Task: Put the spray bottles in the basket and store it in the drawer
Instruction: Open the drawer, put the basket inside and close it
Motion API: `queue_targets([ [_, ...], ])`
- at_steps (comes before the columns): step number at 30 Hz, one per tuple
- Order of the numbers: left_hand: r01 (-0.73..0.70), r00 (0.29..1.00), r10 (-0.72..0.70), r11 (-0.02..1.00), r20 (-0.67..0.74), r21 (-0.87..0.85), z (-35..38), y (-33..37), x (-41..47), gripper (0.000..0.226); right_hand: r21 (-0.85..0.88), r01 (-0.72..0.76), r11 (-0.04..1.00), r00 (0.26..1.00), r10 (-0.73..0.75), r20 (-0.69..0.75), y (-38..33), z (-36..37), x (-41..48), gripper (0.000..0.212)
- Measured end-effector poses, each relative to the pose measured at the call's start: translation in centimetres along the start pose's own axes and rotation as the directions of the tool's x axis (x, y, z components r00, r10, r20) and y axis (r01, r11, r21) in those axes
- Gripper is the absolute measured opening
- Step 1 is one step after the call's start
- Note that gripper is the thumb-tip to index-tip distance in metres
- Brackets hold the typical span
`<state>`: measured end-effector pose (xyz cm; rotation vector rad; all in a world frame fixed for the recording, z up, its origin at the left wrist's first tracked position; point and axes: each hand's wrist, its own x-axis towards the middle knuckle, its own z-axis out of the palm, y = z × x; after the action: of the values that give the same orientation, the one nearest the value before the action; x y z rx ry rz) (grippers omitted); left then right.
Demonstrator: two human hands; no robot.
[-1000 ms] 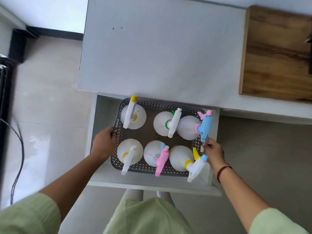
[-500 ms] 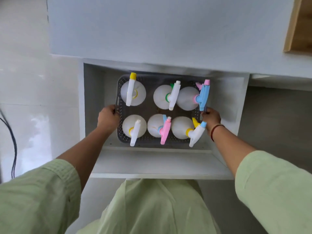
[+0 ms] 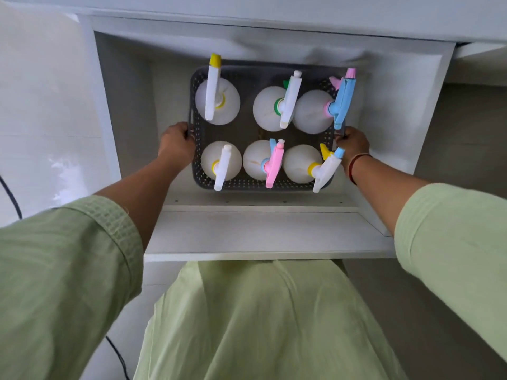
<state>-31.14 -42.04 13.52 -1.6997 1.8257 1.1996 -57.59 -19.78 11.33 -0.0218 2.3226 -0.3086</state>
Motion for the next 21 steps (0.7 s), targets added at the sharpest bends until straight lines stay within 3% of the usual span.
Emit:
queue_targets([
  [11, 0.013, 0.998, -0.008, 0.995, -0.055, 0.098, 1.4, -0.4, 2.5, 0.032, 0.024, 0.016, 1.000, 1.000, -0.016, 0.001, 0.4, 0.0, 0.2, 0.029],
  [16, 0.044, 0.998, -0.045, 0.998, 0.033, 0.046, -0.1, -1.6, 1.2, 0.040, 0.301, -0.090, 0.949, 0.992, 0.057, 0.116, 0.1, -2.7, -1.0, 0.046],
  [21, 0.068, 0.997, -0.072, 0.970, 0.010, 0.235, -3.7, -2.5, -3.8, 0.046, 0.297, 0.059, 0.953, 0.997, -0.071, 0.031, -0.3, -7.6, -4.4, 0.039],
])
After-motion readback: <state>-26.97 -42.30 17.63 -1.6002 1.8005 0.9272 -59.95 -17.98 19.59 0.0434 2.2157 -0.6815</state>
